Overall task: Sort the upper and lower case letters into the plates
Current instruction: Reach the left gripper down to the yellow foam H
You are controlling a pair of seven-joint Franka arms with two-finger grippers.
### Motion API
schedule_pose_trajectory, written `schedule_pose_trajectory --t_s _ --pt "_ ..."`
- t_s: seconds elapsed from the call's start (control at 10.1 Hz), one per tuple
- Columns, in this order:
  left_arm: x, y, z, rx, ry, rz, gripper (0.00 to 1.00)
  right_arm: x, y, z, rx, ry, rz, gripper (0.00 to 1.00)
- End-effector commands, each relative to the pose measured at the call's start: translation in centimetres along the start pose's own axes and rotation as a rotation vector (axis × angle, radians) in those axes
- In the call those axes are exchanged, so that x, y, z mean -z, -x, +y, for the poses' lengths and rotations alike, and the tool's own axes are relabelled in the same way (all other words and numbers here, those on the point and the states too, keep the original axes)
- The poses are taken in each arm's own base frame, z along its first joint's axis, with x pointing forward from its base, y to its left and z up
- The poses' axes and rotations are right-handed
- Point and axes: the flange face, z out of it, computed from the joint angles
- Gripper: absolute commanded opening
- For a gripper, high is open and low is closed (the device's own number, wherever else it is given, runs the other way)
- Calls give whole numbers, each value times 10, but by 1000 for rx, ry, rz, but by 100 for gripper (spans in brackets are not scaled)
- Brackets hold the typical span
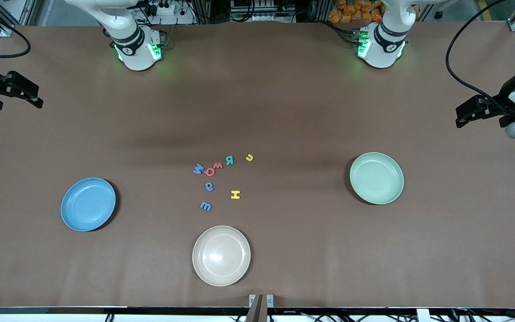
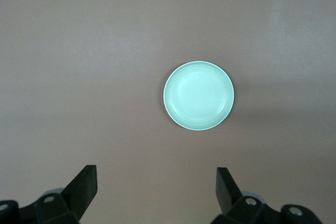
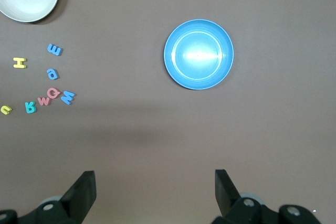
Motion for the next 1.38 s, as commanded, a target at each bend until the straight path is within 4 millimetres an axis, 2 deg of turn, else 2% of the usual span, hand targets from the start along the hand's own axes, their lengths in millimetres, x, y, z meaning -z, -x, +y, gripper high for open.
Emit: schedule_pose_trajectory --t_s 0.0,0.2,0.4,0.49,0.59,0.69,0.79,0.99,1.19,1.29 --pt "4 2 4 1 -13 15 100 4 0 2 -11 4 5 100" --pt "3 2 16 -7 33 6 100 4 1 2 -11 3 0 100" --pt "-15 12 61 -27 50 -75 100 4 2 2 -12 1 -5 100" --pt "-32 10 108 -51 56 -109 100 5 2 3 -14 2 -3 100" --pt "-65 6 164 -66 54 -154 100 4 2 3 -12 1 -5 100" --pt "-86 1 210 -34 72 -137 100 4 3 3 -14 1 -5 100" --pt "-116 2 261 -14 79 -135 100 4 2 4 -15 1 -4 100" --pt "-180 5 344 89 111 -112 100 -3 1 5 -16 2 -18 100" --pt "-237 8 406 101 170 -50 100 -9 -1 6 -16 1 -38 100" --pt "-258 6 426 48 181 37 100 -12 -2 6 -16 0 -46 100"
